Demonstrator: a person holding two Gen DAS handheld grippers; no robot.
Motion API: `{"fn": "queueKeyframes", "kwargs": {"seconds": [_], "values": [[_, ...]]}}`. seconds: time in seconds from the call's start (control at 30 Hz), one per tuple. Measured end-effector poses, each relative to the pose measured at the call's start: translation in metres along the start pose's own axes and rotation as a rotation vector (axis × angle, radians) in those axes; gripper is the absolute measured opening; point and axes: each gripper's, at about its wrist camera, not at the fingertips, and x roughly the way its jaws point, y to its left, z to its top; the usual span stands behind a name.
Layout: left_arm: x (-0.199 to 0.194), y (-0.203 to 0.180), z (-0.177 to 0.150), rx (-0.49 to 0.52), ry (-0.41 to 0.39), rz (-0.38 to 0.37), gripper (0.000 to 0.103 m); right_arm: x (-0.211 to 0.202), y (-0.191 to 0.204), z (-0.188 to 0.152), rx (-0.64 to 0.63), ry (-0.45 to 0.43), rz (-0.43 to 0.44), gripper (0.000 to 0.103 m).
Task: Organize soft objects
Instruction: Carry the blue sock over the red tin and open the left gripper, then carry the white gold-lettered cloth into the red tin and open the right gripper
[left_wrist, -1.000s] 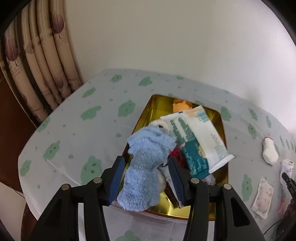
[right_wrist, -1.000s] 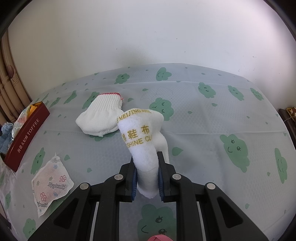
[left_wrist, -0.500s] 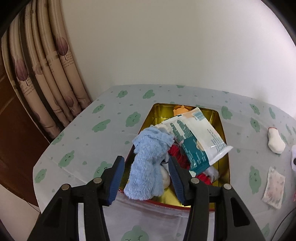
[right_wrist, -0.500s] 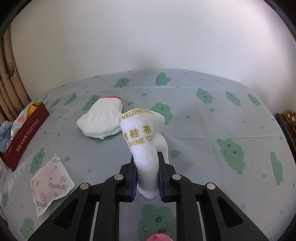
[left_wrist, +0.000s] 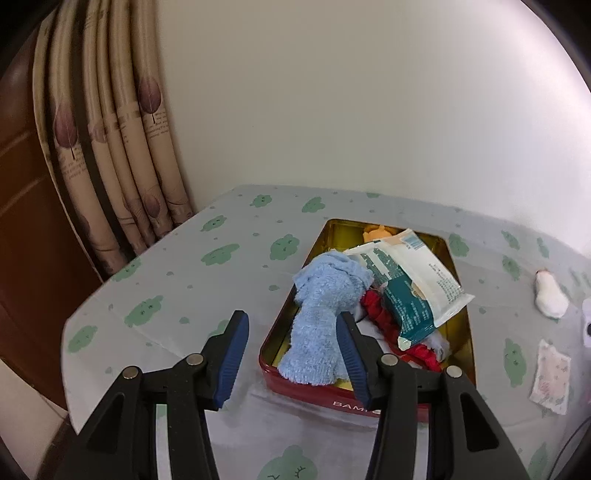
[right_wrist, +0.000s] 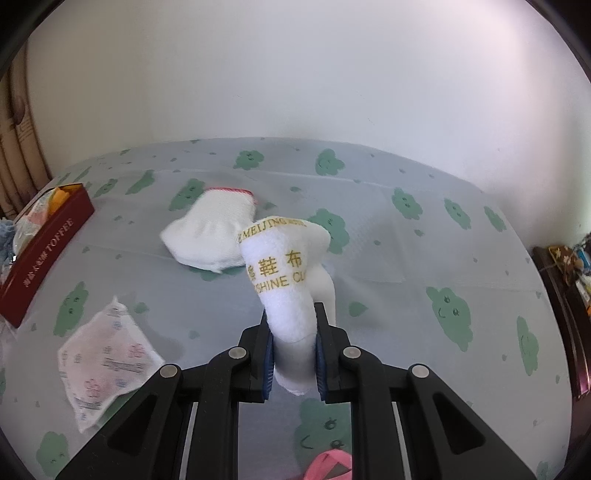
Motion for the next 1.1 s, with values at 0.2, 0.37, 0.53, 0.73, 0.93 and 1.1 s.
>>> {"fn": "queueKeyframes", "kwargs": {"seconds": [0.2,0.37,0.53,0.73,0.93,1.1], "values": [[-0.006,0.015,0.0,-0.05,-0.031,-0.003,0.05,-0.011,0.029,0.013,-0.053,-0.014,0.031,0.016],[-0.007,0.017,0.0,-0.071,-0.034,-0.043,0.05,-0.022,0.065,0.024,-0.107,-0.032,0.084,0.016],[-0.013,0.008,0.0,-0.039,-0.054,-0.096,0.052,-0.034,0.108,0.033,-0.166,-0.043,0.156,0.016],[-0.024,-0.001,0.0,-0.012,-0.092,-0.174,0.053,-0.051,0.168,0.041,-0.237,-0.06,0.272,0.016],[-0.03,0.014,0.003,-0.084,-0.137,-0.141,0.055,-0.066,0.225,0.043,-0.318,-0.072,0.377,0.016],[-0.026,0.032,0.005,-0.162,-0.138,-0.055,0.055,-0.069,0.271,0.046,-0.366,-0.065,0.457,0.016]]}}
